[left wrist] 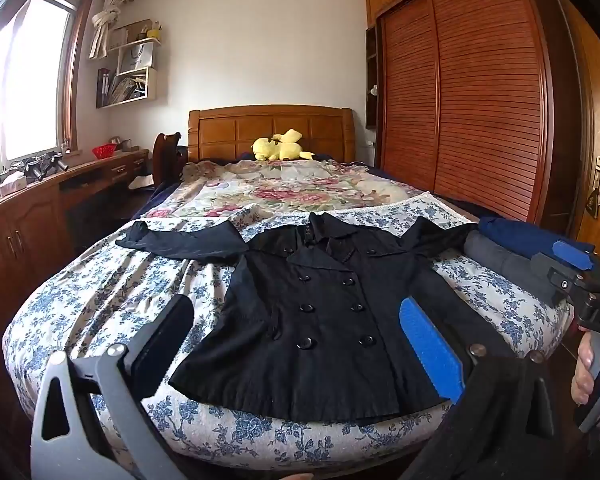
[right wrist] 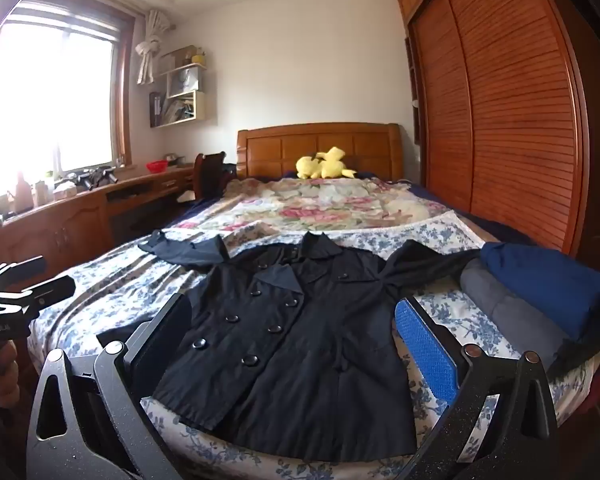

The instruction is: Fold large clothes

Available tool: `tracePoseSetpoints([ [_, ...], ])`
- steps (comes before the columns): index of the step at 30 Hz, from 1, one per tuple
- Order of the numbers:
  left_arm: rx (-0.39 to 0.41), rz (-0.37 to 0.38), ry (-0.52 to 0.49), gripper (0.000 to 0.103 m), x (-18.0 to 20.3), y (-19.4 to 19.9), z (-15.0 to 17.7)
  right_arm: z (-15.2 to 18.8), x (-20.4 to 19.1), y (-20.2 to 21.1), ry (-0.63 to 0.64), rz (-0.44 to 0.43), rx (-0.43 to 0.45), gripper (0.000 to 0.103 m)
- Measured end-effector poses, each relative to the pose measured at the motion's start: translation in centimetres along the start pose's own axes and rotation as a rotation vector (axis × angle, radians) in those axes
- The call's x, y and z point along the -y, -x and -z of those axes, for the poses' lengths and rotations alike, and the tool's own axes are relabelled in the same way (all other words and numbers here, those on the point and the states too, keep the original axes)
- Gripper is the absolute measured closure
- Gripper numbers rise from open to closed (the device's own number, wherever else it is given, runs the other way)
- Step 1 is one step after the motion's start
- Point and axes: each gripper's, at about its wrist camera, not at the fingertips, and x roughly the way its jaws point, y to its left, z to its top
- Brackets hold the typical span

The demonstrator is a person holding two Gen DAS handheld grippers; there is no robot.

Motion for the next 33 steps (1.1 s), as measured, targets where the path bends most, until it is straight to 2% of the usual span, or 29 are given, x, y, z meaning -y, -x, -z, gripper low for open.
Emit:
tracePoseSetpoints([
  [33, 0.017, -0.01, -0.009, 0.0, 1.1, 1.1, -0.6, 0.0, -1.6, 0.5, 0.017, -0.008, -0.005, 0.0],
])
